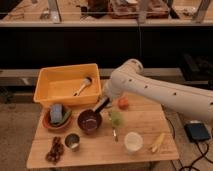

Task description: Wipe purple bowl with eraser

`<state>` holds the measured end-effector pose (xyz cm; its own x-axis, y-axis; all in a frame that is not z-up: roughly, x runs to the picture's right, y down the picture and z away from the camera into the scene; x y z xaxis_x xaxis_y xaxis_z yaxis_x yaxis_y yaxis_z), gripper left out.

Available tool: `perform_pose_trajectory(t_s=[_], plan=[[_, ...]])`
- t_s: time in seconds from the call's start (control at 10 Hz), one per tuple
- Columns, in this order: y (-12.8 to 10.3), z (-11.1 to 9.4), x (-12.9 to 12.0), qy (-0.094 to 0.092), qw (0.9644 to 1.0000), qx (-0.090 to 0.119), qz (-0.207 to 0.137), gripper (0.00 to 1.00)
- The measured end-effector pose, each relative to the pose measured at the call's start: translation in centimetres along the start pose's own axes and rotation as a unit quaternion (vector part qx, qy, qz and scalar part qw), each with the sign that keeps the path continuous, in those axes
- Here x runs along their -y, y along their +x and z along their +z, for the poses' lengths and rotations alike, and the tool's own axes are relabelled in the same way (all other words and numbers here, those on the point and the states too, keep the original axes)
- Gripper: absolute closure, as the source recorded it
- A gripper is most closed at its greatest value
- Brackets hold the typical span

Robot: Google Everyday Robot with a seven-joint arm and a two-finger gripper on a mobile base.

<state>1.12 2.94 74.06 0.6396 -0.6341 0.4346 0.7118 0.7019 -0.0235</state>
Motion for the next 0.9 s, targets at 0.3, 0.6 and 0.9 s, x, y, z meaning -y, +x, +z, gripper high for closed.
perform_pose_trajectory(t_s=[0.3,0.6,0.9], plan=[[0.0,0.1,-0.1,0.002,1.0000,0.000,0.002,1.00],[-0.5,0.6,0.9,0.021,0.9995,0.007,-0.024,1.00],[-1.9,3.1,2.0,0.024,0.9985,0.031,-0.039,1.00]])
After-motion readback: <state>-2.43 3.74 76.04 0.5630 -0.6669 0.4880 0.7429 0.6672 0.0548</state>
